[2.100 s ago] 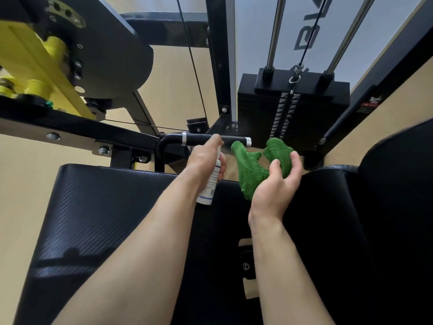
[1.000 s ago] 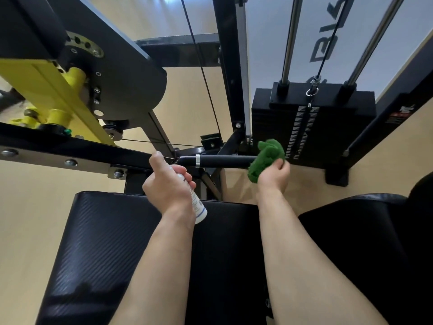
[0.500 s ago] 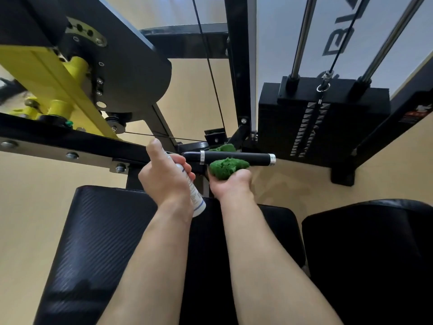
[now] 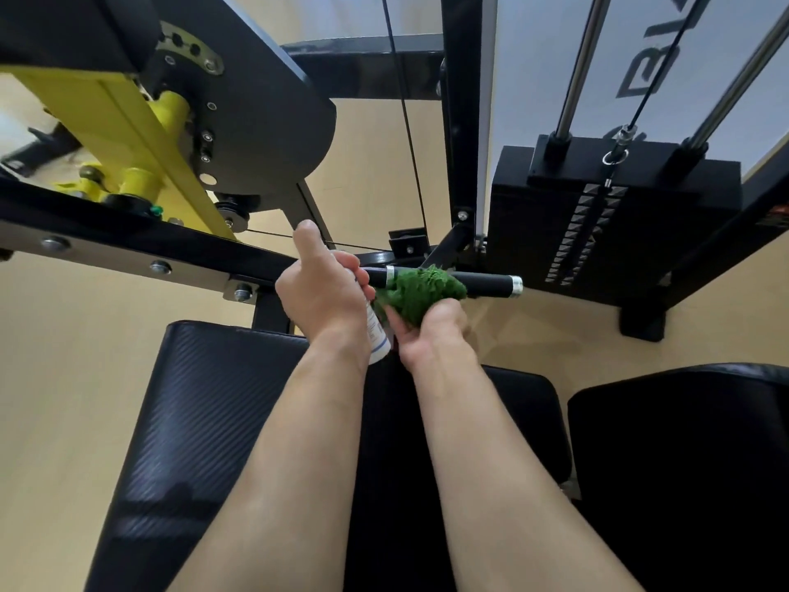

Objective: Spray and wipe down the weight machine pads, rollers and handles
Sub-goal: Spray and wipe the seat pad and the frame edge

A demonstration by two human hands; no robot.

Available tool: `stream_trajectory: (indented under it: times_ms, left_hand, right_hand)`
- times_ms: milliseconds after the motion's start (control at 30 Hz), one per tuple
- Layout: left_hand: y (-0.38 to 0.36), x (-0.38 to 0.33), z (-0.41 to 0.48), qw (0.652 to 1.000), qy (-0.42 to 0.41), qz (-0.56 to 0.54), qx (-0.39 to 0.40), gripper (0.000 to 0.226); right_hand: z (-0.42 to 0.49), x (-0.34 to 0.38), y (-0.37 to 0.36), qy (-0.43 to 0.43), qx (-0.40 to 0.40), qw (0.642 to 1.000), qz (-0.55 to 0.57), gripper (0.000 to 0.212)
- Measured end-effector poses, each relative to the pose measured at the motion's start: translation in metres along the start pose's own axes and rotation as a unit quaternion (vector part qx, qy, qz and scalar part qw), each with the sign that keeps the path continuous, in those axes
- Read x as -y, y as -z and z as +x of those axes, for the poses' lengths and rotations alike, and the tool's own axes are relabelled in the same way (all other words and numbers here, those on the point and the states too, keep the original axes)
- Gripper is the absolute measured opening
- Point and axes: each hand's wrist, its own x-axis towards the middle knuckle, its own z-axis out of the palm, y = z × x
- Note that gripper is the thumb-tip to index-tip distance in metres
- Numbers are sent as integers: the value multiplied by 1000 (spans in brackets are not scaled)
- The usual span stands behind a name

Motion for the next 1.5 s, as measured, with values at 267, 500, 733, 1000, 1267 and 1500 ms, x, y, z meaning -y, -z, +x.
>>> stream_trajectory:
  times_ms: [267, 500, 733, 1000, 1267, 1500]
  left_hand:
    - [-3, -1, 0, 1000, -2, -18, -3, 60]
    - [-10, 4, 6, 1000, -16, -17, 11, 57]
    - [-12, 19, -22, 1000, 0, -9, 24, 60]
    - [10, 8, -79, 998, 42, 32, 32, 62]
    - [73, -23, -172, 989, 75, 99, 76, 64]
    - [162, -26, -256, 978, 58, 154, 132, 64]
  right_hand:
    - [18, 19, 27, 531, 72, 621, -572, 38]
    - [53, 56, 34, 581, 44, 326, -745, 48]
    - [46, 50, 46, 534, -140, 556, -621, 35]
    - [-51, 14, 93, 334, -86, 848, -401, 38]
    - [-189, 3, 182, 250, -71, 942, -211, 40]
    - [-294, -19, 237, 243, -69, 934, -254, 42]
